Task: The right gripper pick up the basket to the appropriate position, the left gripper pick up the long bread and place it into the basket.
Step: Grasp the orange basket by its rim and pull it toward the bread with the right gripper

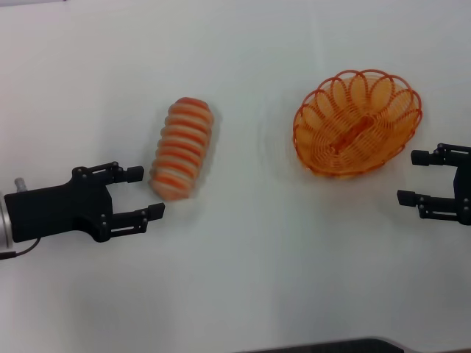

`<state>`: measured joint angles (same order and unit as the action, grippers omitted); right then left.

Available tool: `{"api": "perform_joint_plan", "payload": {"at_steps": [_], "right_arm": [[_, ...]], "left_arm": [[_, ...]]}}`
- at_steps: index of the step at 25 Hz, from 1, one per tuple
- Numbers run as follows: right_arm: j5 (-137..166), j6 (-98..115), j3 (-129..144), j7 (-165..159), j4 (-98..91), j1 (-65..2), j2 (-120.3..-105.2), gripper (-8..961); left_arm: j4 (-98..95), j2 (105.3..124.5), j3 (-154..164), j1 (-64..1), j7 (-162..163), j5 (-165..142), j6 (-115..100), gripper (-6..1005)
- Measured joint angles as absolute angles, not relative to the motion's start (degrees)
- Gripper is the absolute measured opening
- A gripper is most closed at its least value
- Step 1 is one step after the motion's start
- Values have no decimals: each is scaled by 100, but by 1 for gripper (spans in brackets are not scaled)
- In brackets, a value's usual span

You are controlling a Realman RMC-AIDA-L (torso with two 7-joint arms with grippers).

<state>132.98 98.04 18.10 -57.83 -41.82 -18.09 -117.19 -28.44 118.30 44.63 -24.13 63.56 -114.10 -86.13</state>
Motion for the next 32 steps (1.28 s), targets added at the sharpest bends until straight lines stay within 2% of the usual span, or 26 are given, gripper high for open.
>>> {"api": "perform_joint_plan", "payload": {"at_steps": [32], "right_arm": [[13297, 9885, 1803, -5853, -4184, -1811, -11699, 763]], "left_arm": [[-2843, 11765, 4363, -2390, 6363, -11416, -8605, 762]]}}
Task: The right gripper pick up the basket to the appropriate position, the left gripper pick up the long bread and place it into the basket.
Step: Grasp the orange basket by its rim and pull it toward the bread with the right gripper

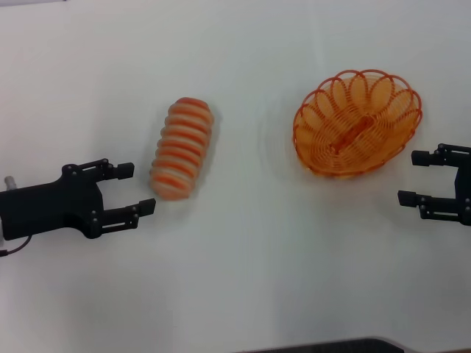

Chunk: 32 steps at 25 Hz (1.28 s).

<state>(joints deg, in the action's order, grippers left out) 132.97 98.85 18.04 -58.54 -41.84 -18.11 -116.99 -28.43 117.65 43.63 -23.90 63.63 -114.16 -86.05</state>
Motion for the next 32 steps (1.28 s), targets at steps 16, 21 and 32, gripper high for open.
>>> {"api": "perform_joint_plan", "payload": {"at_steps": [16, 21, 32], "right_arm": [[13271, 9951, 1784, -5862, -4183, -1811, -11708, 762], [13226, 9950, 1783, -5862, -4183, -1813, -11715, 762], [12574, 10145, 1569, -6558, -4167, -1886, -11661, 764]], "left_arm": [[-2848, 11759, 4298, -2379, 6364, -11417, -8586, 762], [-2848, 11759, 4298, -2393, 6363, -11417, -8586, 761], [-2825, 11759, 4298, -2411, 6364, -11382, -8569, 761]]}}
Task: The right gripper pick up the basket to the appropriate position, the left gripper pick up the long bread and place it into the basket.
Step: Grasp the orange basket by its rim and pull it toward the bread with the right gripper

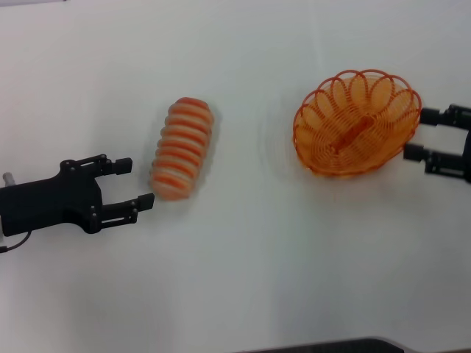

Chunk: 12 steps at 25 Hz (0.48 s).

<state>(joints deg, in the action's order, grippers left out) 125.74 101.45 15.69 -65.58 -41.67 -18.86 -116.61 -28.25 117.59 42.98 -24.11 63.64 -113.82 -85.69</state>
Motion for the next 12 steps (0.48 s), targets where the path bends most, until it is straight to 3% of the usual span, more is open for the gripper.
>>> {"api": "perform_joint_plan", "payload": {"at_steps": [8, 12], "right_arm": [[12239, 9584, 1503, -8910, -4346, -2222, -11368, 759], [12455, 9435, 1555, -9871, -4640, -2489, -11319, 756]], "left_arm": [[-2810, 11772, 4110, -2409, 6364, -11364, -8627, 758], [-2806, 11792, 4064, -2408, 6364, -11363, -8662, 756]]}}
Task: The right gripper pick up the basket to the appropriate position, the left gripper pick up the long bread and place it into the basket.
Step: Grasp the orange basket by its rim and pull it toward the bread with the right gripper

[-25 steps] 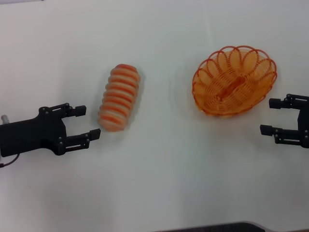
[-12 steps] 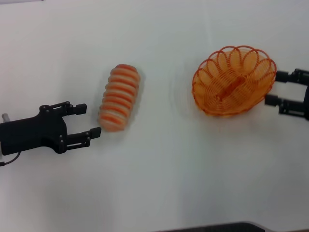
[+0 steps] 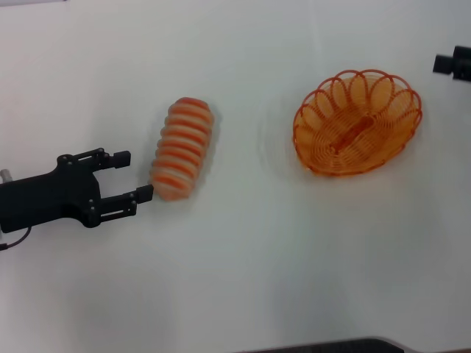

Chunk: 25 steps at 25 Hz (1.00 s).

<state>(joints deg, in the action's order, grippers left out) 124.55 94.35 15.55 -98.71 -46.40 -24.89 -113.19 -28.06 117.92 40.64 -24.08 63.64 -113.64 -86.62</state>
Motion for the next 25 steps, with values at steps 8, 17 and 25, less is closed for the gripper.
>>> {"api": "perform_joint_plan", "payload": {"at_steps": [8, 17, 25], "right_arm": [[13616, 8879, 1870, -11259, -5001, -3076, -11214, 756], [14872, 8450, 2534, -11711, -5060, -3662, -11260, 757], [15141, 8288, 2830, -11770, -5062, -3867, -11301, 756]], "left_arm": [[-2829, 11803, 4060, -2429, 6363, -11359, -8852, 715], [-2846, 11774, 3927, -2497, 6363, -11355, -8894, 716], [-2855, 11756, 3929, -2518, 6333, -11381, -8902, 715]]}}
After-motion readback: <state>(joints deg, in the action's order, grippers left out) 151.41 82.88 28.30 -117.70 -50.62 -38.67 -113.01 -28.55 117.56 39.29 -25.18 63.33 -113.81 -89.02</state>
